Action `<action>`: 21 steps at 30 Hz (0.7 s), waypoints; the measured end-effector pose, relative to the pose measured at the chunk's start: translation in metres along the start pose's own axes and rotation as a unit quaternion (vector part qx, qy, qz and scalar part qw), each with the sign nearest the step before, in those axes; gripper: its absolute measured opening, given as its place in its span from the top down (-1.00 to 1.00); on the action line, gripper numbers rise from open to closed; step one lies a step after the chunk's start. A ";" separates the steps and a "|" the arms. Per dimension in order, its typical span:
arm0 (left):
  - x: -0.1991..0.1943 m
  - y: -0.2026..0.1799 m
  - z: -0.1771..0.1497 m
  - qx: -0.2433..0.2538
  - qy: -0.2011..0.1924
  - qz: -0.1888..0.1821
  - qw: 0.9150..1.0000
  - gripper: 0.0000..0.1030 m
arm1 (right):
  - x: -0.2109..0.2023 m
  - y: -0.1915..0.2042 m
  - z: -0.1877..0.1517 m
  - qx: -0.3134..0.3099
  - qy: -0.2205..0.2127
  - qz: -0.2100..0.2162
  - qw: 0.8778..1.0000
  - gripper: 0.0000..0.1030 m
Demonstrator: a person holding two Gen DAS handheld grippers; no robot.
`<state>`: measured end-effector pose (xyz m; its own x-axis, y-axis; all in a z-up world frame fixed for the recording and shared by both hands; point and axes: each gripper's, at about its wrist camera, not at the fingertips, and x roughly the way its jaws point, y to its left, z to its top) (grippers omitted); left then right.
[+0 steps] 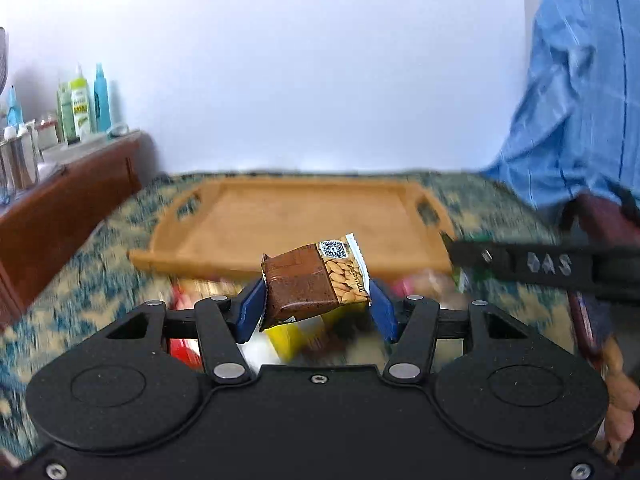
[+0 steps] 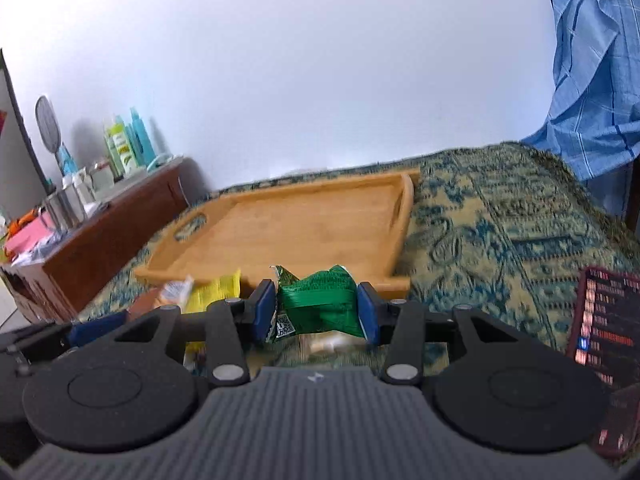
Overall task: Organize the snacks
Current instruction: 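Carry both packets onto the wooden tray and open both grippers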
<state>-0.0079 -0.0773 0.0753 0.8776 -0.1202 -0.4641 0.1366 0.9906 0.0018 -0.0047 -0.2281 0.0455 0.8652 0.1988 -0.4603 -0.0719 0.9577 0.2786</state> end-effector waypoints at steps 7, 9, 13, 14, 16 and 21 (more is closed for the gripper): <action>0.038 0.042 0.052 -0.039 0.003 -0.024 0.999 -0.05 | 0.039 0.005 0.040 0.006 0.016 -0.003 1.000 0.06; 0.051 0.049 0.060 -0.032 0.002 -0.030 0.999 -0.05 | 0.055 0.000 0.049 0.013 0.026 -0.002 1.000 0.06; 0.084 0.055 0.069 -0.036 0.026 -0.049 0.998 -0.05 | 0.087 -0.010 0.059 0.015 0.046 -0.010 0.999 0.06; 0.094 0.056 0.068 -0.039 0.039 -0.049 0.997 -0.05 | 0.094 -0.013 0.060 0.021 0.053 -0.009 0.998 0.06; 0.113 0.054 0.067 -0.036 0.060 -0.051 0.996 -0.05 | 0.105 -0.019 0.059 0.036 0.067 -0.005 0.997 0.06; 0.153 0.047 0.057 -0.018 0.081 -0.039 0.996 -0.05 | 0.119 -0.019 0.054 0.034 0.083 -0.013 0.996 0.06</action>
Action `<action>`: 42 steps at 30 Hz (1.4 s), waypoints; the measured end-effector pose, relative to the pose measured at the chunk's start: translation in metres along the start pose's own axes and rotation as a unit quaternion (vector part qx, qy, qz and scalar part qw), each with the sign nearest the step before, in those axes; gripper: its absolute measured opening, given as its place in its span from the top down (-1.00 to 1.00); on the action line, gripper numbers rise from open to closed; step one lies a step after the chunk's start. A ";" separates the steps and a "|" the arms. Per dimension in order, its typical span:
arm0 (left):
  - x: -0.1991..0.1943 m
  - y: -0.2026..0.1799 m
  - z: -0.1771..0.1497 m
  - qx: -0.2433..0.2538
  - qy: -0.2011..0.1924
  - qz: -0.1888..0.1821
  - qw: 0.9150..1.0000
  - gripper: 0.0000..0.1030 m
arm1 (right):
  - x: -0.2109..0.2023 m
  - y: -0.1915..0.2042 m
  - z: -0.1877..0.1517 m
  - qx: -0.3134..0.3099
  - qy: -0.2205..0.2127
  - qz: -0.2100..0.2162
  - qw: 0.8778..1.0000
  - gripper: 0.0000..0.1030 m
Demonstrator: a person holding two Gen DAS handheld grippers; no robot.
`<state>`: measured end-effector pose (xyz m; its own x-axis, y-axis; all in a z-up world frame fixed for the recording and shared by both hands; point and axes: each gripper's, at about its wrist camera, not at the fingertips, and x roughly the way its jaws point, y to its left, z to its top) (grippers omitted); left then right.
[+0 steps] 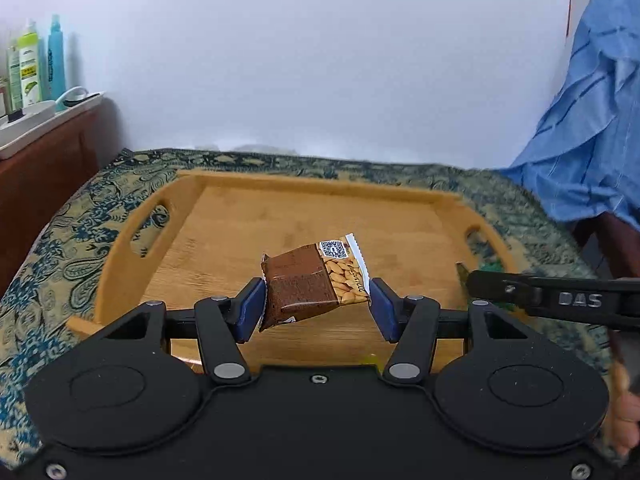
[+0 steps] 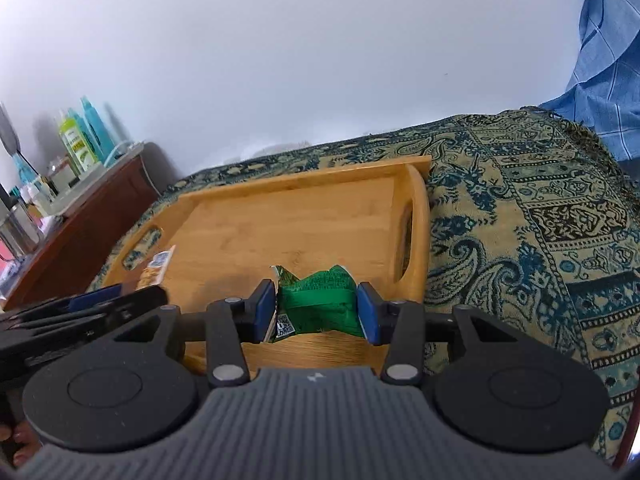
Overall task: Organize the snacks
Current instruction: 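Carry both packets onto the wooden tray and open both grippers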
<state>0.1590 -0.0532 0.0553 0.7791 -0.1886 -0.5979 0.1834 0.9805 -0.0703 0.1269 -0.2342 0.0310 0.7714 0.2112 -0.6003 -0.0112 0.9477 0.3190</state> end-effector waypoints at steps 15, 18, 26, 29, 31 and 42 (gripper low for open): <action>0.034 -0.012 -0.012 0.033 0.027 0.017 0.999 -0.06 | 0.013 -0.002 0.000 -0.012 0.018 -0.005 1.000 0.05; 0.036 -0.012 -0.013 0.036 0.030 0.019 0.999 -0.06 | 0.015 -0.001 0.000 -0.015 0.022 -0.005 1.000 0.05; 0.039 -0.015 -0.018 0.047 0.034 0.026 0.998 -0.08 | 0.017 -0.001 -0.001 -0.016 0.025 -0.004 1.000 0.04; 0.040 -0.016 -0.018 0.050 0.033 0.026 0.998 -0.09 | 0.017 -0.001 -0.001 -0.014 0.025 -0.002 1.000 0.03; 0.040 -0.017 -0.018 0.052 0.032 0.027 0.998 -0.09 | 0.017 -0.002 -0.001 -0.012 0.025 -0.001 1.000 0.02; 0.041 -0.019 -0.019 0.055 0.029 0.033 0.997 -0.16 | 0.018 -0.003 -0.002 -0.008 0.023 0.002 1.000 -0.02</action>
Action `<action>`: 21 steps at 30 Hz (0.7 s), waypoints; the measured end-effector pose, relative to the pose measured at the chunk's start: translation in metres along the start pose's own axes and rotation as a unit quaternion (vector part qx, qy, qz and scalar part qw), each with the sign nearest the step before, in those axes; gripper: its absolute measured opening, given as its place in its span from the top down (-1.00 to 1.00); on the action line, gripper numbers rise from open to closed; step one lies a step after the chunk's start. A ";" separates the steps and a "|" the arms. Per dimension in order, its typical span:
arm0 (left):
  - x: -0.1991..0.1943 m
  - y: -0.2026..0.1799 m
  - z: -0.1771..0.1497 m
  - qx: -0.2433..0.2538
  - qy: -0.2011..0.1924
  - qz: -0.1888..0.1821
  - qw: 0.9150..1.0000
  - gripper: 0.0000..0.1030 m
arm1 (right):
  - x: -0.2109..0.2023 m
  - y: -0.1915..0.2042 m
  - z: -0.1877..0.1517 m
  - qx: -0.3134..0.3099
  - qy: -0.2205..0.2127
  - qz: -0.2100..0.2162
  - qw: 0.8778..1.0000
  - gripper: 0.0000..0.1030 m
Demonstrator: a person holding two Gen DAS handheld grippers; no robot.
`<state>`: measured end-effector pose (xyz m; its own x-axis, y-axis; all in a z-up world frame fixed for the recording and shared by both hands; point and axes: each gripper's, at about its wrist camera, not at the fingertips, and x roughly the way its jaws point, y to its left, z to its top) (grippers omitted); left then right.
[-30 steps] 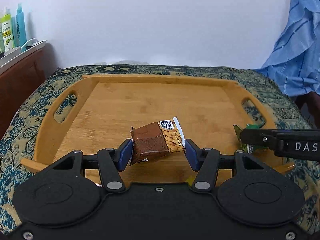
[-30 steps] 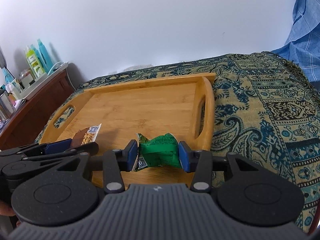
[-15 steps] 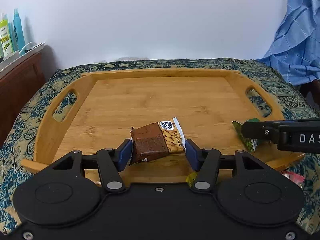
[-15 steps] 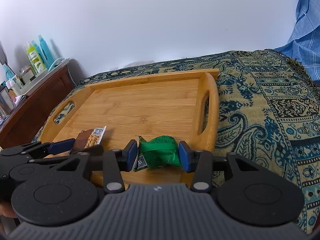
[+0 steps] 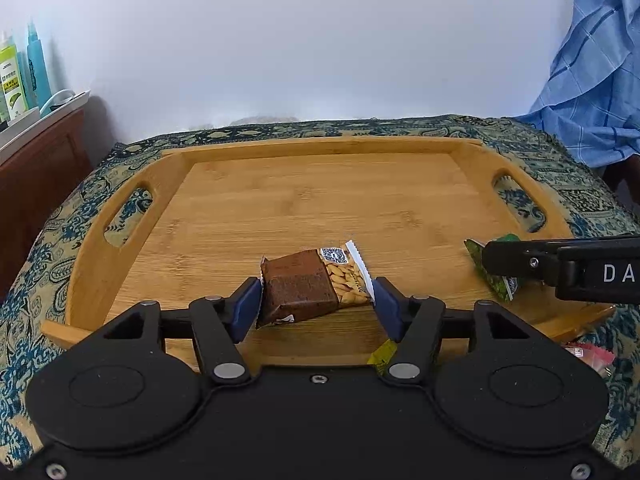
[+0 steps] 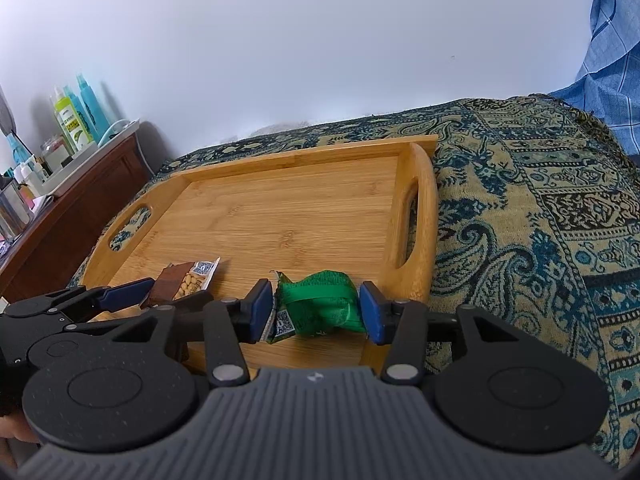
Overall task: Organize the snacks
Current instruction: 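Carry both packets onto the wooden tray and open both grippers, then grasp the yellow chip bag with the left gripper while the right grasps the clear packet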
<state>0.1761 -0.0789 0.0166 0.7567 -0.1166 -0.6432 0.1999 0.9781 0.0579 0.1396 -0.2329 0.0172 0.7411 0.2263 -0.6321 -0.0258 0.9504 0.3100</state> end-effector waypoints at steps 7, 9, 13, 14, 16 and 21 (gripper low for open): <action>-0.009 0.004 0.001 -0.009 -0.002 -0.002 1.000 -0.30 | -0.004 -0.001 0.000 0.010 -0.013 0.012 1.000 -0.39; -0.017 0.006 0.002 -0.003 -0.012 0.002 1.000 -0.44 | -0.009 -0.001 0.001 0.009 -0.023 0.018 1.000 -0.45; -0.033 0.011 0.003 -0.002 -0.028 -0.002 1.000 -0.64 | -0.018 -0.002 0.003 0.014 -0.040 0.026 0.999 -0.57; -0.037 0.012 0.003 -0.005 -0.029 -0.002 1.000 -0.66 | -0.021 -0.002 0.003 0.017 -0.044 0.026 0.999 -0.58; -0.045 0.015 0.001 -0.010 -0.032 -0.004 0.999 -0.72 | -0.026 -0.003 0.003 0.020 -0.052 0.026 0.998 -0.65; -0.066 0.019 -0.013 -0.015 -0.033 -0.015 0.999 -0.81 | -0.041 -0.003 -0.004 0.020 -0.069 0.025 0.997 -0.72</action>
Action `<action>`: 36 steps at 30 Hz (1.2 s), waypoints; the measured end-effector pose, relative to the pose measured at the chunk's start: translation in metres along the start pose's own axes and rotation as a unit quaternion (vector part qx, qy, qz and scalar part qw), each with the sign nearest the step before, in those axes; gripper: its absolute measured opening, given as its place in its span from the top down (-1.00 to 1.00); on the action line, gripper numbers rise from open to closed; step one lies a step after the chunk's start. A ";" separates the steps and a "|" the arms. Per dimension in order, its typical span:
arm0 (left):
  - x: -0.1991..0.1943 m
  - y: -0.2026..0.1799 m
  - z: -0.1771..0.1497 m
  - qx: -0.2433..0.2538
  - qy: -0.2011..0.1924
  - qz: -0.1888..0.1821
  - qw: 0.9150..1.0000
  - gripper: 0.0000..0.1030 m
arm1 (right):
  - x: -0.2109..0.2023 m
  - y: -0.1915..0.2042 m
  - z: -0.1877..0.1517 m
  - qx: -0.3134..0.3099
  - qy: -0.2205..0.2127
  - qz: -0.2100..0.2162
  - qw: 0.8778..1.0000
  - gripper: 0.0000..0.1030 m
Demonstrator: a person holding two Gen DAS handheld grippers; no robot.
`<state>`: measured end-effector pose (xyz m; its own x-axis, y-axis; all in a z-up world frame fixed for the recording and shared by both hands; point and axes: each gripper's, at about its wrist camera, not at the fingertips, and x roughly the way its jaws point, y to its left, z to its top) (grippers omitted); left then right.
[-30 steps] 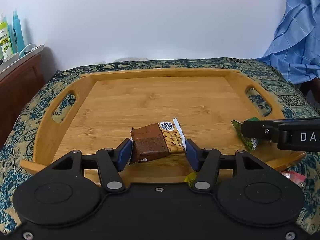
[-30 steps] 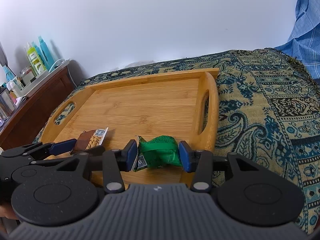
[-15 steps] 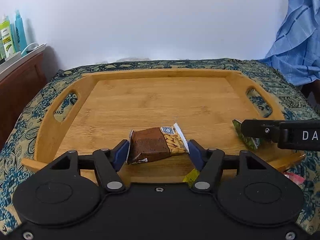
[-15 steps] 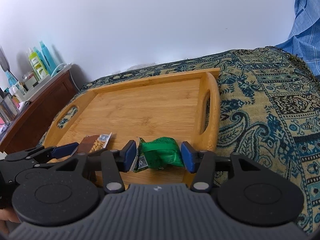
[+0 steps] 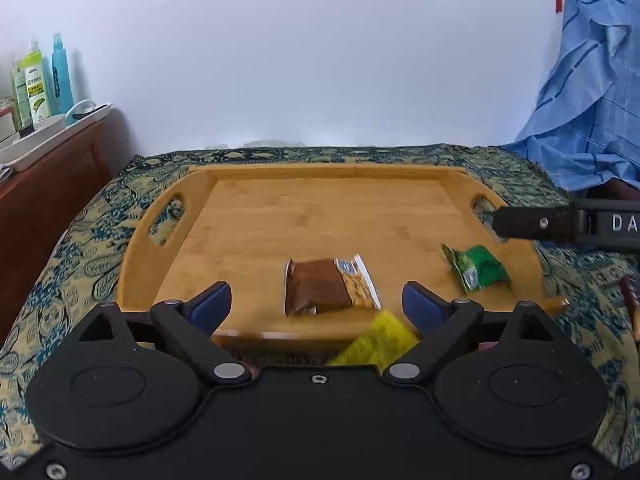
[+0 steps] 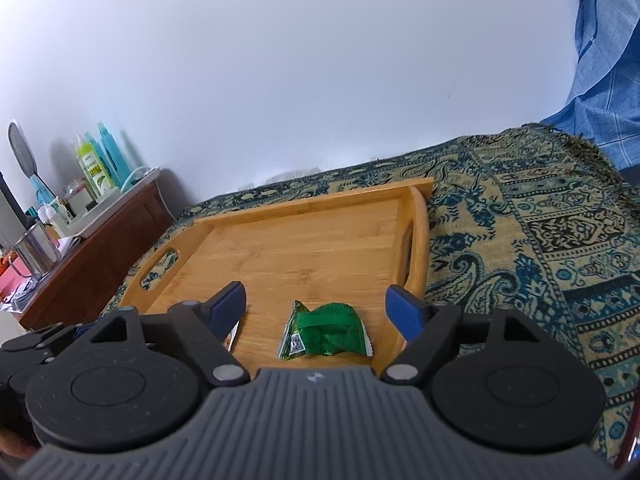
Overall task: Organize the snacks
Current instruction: 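Grasp the yellow chip bag with the left gripper while the right grasps the clear packet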
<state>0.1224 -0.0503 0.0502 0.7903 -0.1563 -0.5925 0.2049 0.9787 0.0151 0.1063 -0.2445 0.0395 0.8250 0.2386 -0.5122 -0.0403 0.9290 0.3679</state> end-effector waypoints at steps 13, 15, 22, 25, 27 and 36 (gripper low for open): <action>-0.037 -0.017 -0.021 0.053 0.006 -0.020 0.998 -0.90 | -0.037 0.015 -0.038 -0.054 -0.022 -0.046 0.997 -0.74; -0.043 -0.018 -0.019 0.056 0.011 -0.024 0.998 -0.90 | -0.041 0.016 -0.042 -0.063 -0.023 -0.043 0.997 -0.74; -0.074 -0.018 -0.024 0.040 0.021 -0.035 0.998 -0.90 | -0.049 0.017 -0.062 -0.102 0.002 -0.035 0.994 -0.67; -0.086 -0.020 -0.033 0.030 0.015 -0.043 0.999 -0.93 | -0.052 0.018 -0.072 -0.116 0.009 -0.032 0.993 -0.67; -0.087 -0.021 -0.038 0.029 0.007 -0.038 0.999 -0.99 | -0.053 0.019 -0.078 -0.121 0.017 -0.032 0.992 -0.67; -0.053 -0.022 -0.035 -0.005 0.023 -0.015 1.000 -0.99 | -0.040 0.020 -0.088 -0.123 0.046 -0.029 0.991 -0.68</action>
<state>0.0555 -0.0591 0.0526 0.7564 -0.1804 -0.6288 0.2233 0.9747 -0.0110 0.0233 -0.2107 -0.0007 0.7750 0.1975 -0.6003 -0.1399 0.9800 0.1417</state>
